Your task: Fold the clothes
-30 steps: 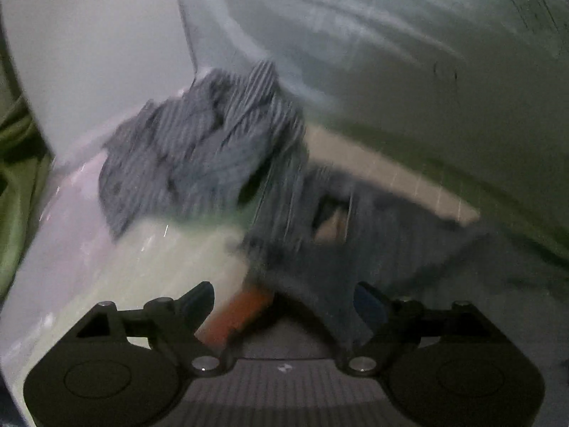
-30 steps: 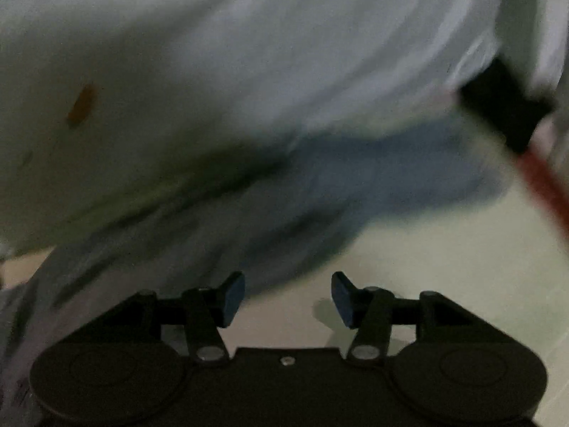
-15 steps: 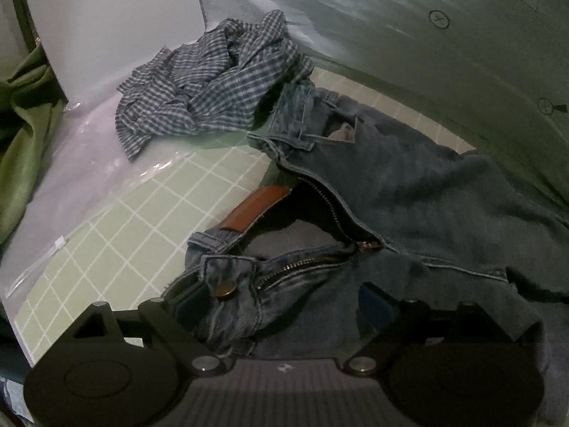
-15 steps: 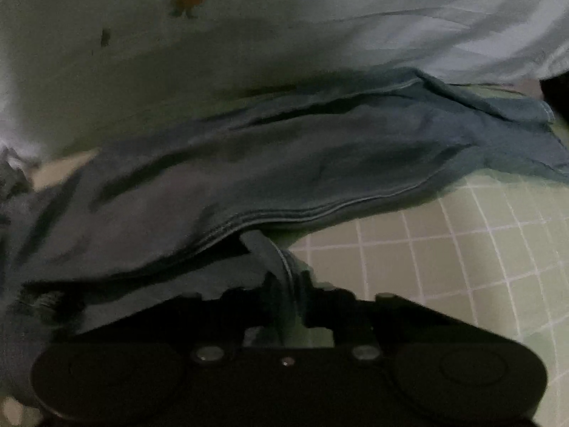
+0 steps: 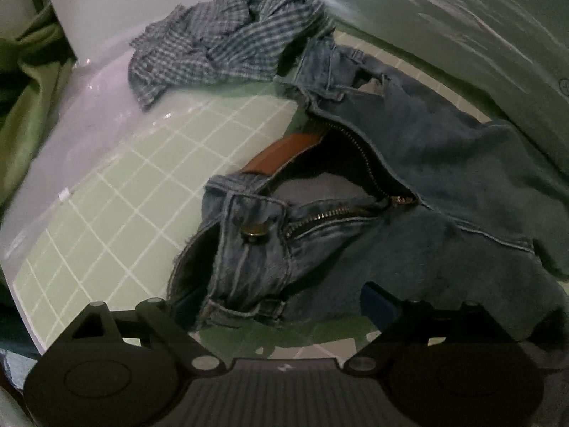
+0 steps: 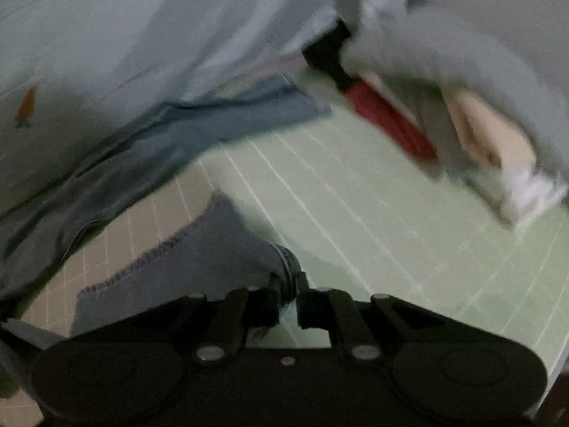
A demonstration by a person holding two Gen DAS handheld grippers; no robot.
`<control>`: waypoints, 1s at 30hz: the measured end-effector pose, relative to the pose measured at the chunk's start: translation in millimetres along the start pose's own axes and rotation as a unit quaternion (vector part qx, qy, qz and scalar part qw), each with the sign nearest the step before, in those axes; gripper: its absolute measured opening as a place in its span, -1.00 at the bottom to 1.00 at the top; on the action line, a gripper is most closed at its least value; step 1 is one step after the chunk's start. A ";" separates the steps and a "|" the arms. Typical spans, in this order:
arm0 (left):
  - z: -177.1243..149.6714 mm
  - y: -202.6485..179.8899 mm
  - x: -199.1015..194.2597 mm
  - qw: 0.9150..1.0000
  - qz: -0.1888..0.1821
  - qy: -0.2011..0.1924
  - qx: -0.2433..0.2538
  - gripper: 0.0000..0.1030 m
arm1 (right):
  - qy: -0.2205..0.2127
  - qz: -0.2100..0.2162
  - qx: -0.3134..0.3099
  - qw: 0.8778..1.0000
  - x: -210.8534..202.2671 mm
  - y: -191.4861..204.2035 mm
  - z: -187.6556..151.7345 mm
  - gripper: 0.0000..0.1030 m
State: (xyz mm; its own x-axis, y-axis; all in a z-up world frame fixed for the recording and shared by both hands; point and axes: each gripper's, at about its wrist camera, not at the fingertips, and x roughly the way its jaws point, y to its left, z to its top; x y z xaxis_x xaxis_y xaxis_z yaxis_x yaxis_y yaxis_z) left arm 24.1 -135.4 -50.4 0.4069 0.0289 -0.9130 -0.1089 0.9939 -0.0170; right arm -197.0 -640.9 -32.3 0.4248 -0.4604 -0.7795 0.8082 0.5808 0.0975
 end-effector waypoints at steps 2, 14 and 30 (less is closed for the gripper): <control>-0.9 1.6 -1.0 1.000 -0.002 -0.003 0.001 0.80 | -0.009 -0.009 -0.008 1.000 -3.5 6.8 -3.2 -0.29; -6.4 6.0 0.7 1.000 -0.011 -0.003 -0.014 0.80 | 0.031 0.162 -0.187 0.968 14.5 123.1 -23.7 0.38; -4.6 11.7 10.5 1.000 -0.009 0.013 -0.024 0.81 | -0.145 -0.040 0.044 0.988 -4.0 -19.9 76.4 -0.87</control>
